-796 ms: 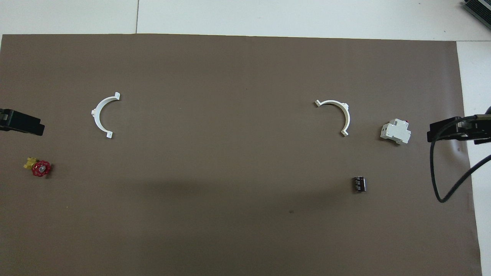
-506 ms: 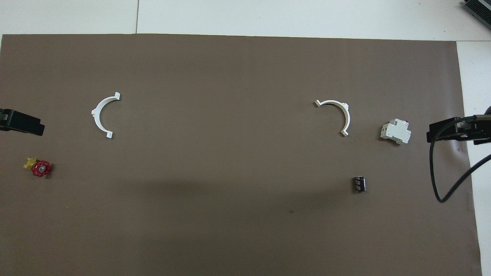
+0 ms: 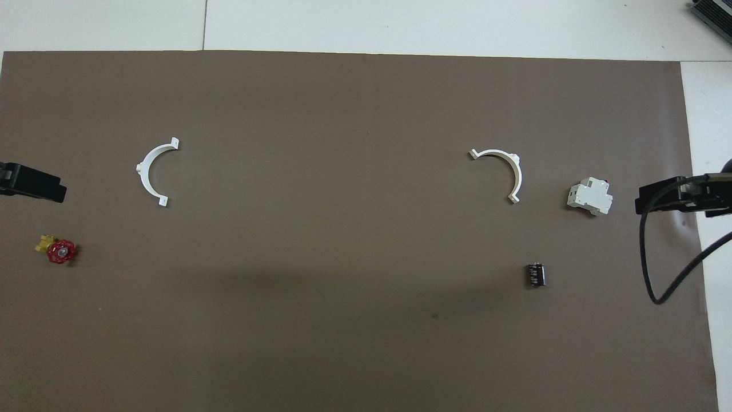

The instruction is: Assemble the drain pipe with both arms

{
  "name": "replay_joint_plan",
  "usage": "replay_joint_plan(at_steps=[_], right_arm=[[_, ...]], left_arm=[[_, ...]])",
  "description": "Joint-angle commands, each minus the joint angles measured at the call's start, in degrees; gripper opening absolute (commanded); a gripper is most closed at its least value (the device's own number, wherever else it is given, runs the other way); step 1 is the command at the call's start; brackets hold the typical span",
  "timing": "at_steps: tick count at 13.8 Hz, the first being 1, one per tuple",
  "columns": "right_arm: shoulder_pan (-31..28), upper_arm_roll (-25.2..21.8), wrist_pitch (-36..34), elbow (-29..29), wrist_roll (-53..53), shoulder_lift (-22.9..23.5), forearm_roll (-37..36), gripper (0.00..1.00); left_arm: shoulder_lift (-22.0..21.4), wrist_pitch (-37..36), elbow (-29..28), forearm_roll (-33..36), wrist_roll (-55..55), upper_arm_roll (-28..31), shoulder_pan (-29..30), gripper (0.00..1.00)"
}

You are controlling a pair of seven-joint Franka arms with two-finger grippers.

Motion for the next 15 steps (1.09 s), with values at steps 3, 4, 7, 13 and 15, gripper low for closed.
replay_joint_plan(at_steps=[3,4,7,13,15], right_arm=[[0.0,0.4,2.0,-1.9,-1.4,-1.8,1.0,1.0],[0.5,0.4,2.7,-1.9,-0.4,-1.7,1.1,1.0],[0.1,0.4,3.7,-1.5,-0.1,0.7,1.8,1.0],[0.9,0.4,17.6,-3.4,-0.7,10.8,5.0,1.0],[3.0,0.4,24.3,-5.5,-0.5,14.0,5.0,1.0]], left_arm=[[-1.7,-0.3,-1.8,-0.9,0.8,-0.1,0.4,1.0],[-1.7,-0.3,-1.8,-0.9,0.8,-0.1,0.4,1.0],[-1.7,-0.3,-1.8,-0.9,0.8,-0.1,0.4,1.0],[-1.7,-0.3,-1.8,-0.9,0.8,-0.1,0.5,1.0],[-1.7,-0.3,-1.8,-0.9,0.8,-0.1,0.4,1.0]])
